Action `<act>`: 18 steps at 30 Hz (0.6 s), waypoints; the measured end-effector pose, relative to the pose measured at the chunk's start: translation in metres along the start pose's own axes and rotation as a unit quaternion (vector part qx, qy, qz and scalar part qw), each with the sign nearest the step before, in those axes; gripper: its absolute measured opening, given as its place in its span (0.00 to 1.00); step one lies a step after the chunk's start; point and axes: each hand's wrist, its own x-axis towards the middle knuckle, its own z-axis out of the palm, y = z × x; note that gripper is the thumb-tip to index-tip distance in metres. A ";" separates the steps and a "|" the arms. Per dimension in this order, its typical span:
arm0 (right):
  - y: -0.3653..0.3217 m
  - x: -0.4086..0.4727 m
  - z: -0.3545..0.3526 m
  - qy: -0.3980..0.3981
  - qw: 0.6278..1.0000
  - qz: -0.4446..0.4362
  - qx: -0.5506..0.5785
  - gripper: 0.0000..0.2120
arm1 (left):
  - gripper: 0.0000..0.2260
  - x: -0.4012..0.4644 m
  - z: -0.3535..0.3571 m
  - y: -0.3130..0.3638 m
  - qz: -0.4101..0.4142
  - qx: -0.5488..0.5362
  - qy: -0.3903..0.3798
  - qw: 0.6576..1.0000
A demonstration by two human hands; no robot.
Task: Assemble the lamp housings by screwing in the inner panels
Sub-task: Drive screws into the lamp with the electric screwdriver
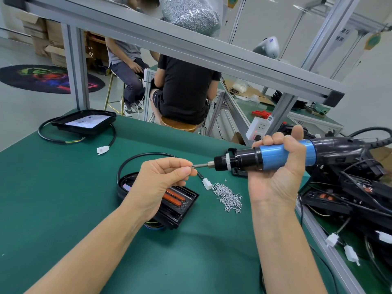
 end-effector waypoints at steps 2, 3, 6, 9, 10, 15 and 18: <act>0.000 0.000 -0.001 -0.002 1.000 -0.001 -0.002 0.13 | 0.06 -0.001 0.000 -0.001 0.000 -0.011 0.003 1.000; 0.000 0.000 -0.001 -0.003 1.000 0.000 -0.002 0.13 | 0.06 -0.001 0.001 -0.002 -0.002 -0.020 0.005 1.000; 0.001 0.000 -0.003 -0.003 1.000 0.003 0.002 0.13 | 0.06 -0.002 0.002 -0.004 -0.015 -0.056 0.012 0.998; 0.001 0.000 -0.003 -0.002 1.000 0.004 0.003 0.13 | 0.06 -0.002 0.002 -0.004 -0.018 -0.064 0.011 0.998; 0.001 0.000 -0.003 -0.002 1.000 0.005 0.003 0.13 | 0.06 -0.002 0.002 -0.005 -0.017 -0.063 0.011 0.998; 0.002 0.000 -0.002 -0.001 1.000 0.003 -0.010 0.15 | 0.06 -0.004 0.003 -0.006 -0.011 -0.063 0.023 0.998; 0.002 0.000 -0.001 0.003 1.000 0.002 -0.020 0.16 | 0.06 -0.004 0.004 -0.007 -0.006 -0.063 0.032 0.997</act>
